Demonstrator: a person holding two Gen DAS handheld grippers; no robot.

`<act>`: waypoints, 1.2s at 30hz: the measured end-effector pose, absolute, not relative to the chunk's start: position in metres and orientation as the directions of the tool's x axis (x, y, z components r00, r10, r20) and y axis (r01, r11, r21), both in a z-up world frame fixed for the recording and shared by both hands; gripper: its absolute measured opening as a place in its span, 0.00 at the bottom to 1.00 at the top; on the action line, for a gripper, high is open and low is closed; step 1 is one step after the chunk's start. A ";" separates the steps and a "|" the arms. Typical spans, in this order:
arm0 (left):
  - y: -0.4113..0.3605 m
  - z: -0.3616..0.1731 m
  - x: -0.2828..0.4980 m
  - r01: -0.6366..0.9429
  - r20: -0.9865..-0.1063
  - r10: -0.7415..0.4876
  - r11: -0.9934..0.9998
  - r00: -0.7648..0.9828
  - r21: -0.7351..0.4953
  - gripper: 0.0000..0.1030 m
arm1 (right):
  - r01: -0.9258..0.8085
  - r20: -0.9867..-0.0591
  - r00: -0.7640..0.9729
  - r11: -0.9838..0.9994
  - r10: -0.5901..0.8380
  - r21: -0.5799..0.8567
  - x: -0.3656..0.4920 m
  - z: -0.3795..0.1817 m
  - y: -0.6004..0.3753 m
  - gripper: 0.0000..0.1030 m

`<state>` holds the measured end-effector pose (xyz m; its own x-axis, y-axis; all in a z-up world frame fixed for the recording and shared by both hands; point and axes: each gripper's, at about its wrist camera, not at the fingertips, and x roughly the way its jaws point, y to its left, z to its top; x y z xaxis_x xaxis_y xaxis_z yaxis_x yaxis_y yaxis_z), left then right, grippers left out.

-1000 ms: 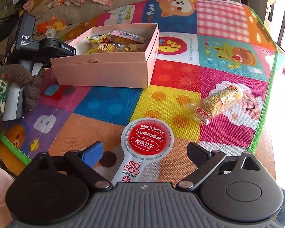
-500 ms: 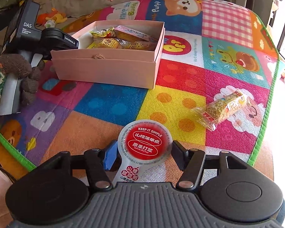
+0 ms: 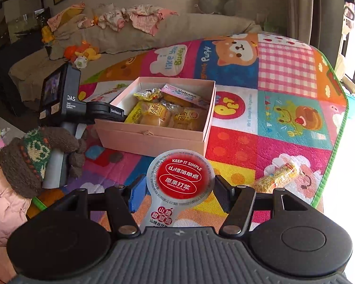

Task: Organize objects
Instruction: 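Carry the juice cup into the pink box and open the right gripper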

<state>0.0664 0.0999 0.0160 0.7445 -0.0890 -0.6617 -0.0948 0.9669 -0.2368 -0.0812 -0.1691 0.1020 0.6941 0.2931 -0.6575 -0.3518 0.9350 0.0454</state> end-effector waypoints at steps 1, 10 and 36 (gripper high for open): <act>0.100 0.016 0.066 -0.094 -0.661 -0.089 0.967 0.745 -0.236 0.16 | -0.357 -0.649 0.700 0.933 0.298 0.042 -0.079 0.107 -0.166 0.59; 0.100 0.015 0.065 -0.090 -0.658 -0.093 0.967 0.747 -0.240 0.16 | -0.389 -0.539 0.776 0.921 0.329 0.002 -0.018 0.151 -0.122 0.59; 0.103 0.014 0.065 -0.092 -0.657 -0.100 0.964 0.748 -0.251 0.16 | -0.038 -0.584 0.808 0.996 0.081 0.087 0.000 0.099 -0.235 0.87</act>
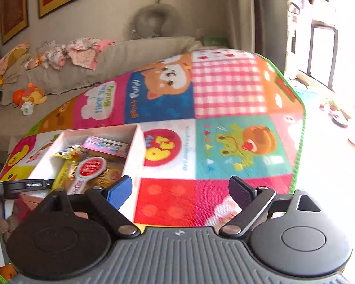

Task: Organize objects
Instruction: 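Carry the juice cup into the pink box and open the right gripper, then move the right gripper to the wrapped cereal bar and grasp it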

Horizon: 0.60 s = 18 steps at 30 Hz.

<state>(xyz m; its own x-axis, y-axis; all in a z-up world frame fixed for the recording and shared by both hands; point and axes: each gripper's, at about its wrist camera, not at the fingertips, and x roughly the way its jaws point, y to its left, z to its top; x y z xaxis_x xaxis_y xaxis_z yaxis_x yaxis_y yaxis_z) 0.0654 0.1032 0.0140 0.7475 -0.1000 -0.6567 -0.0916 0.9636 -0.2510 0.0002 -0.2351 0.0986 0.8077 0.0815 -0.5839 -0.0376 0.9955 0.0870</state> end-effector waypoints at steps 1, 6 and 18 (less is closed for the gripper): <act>0.103 0.014 0.066 -0.093 -0.657 -0.099 0.964 0.747 -0.251 0.16 | 0.016 -0.600 0.798 0.993 0.059 0.119 -0.003 0.090 -0.253 0.88; 0.102 0.014 0.065 -0.095 -0.658 -0.094 0.965 0.747 -0.246 0.16 | 0.167 -0.660 0.752 0.965 0.007 0.200 -0.023 0.051 -0.302 0.88; 0.100 0.014 0.064 -0.096 -0.658 -0.091 0.966 0.747 -0.242 0.16 | 0.131 -0.697 0.717 0.980 0.012 0.151 0.003 0.015 -0.272 0.87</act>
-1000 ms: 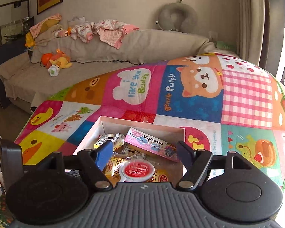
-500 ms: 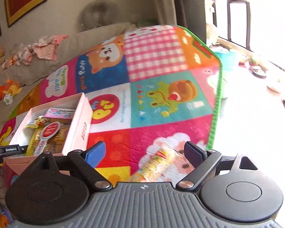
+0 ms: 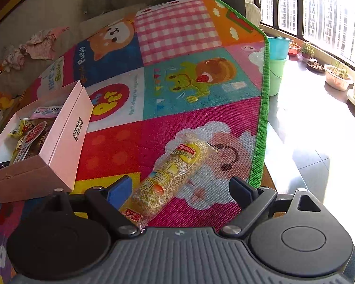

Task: Organize objects
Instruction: 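Move the right gripper to the wrapped cereal bar and grasp it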

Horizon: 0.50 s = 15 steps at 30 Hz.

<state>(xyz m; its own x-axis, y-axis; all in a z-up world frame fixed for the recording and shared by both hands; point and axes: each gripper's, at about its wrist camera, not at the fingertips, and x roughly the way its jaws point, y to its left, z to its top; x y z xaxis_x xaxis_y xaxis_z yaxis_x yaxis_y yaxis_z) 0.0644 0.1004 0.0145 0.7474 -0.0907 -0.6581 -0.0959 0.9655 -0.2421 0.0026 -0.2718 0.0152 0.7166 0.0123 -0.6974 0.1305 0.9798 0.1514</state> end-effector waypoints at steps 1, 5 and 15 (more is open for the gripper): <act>0.100 0.014 0.065 -0.096 -0.658 -0.091 0.966 0.748 -0.242 0.16 | 0.130 -0.702 0.712 0.981 0.007 0.142 0.009 0.014 -0.269 0.84; 0.100 0.014 0.065 -0.096 -0.658 -0.091 0.965 0.747 -0.243 0.16 | 0.105 -0.706 0.709 0.991 -0.014 0.086 0.021 0.011 -0.257 0.63; 0.103 0.017 0.070 -0.099 -0.671 -0.100 0.963 0.734 -0.252 0.16 | -0.033 -0.754 0.656 0.999 0.032 0.014 0.000 0.020 -0.228 0.29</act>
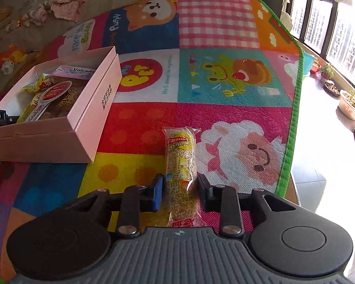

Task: Organize objects
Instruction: 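Move the right gripper to the wrapped cereal bar and grasp it, then lower the cereal bar into the pink box and open the right gripper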

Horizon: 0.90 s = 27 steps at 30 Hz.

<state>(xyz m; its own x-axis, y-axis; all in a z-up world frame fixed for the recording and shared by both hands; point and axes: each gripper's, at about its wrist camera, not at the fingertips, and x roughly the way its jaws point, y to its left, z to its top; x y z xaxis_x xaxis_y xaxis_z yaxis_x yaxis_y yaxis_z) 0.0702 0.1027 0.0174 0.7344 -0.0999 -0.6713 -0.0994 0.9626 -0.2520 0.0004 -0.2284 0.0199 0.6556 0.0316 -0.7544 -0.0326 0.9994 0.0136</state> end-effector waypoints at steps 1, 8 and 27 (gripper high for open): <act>0.102 0.018 0.072 -0.099 -0.674 -0.100 0.963 0.732 -0.250 0.16 | -0.040 -0.761 0.648 0.999 0.043 0.023 -0.003 0.021 -0.229 0.29; 0.098 0.019 0.074 -0.084 -0.675 -0.095 0.970 0.731 -0.227 0.15 | -0.081 -0.783 0.619 0.997 0.059 0.011 -0.034 0.029 -0.226 0.29; 0.096 0.018 0.072 -0.078 -0.669 -0.094 0.972 0.737 -0.223 0.15 | -0.273 -0.729 0.608 0.945 0.314 0.180 -0.070 0.094 -0.183 0.29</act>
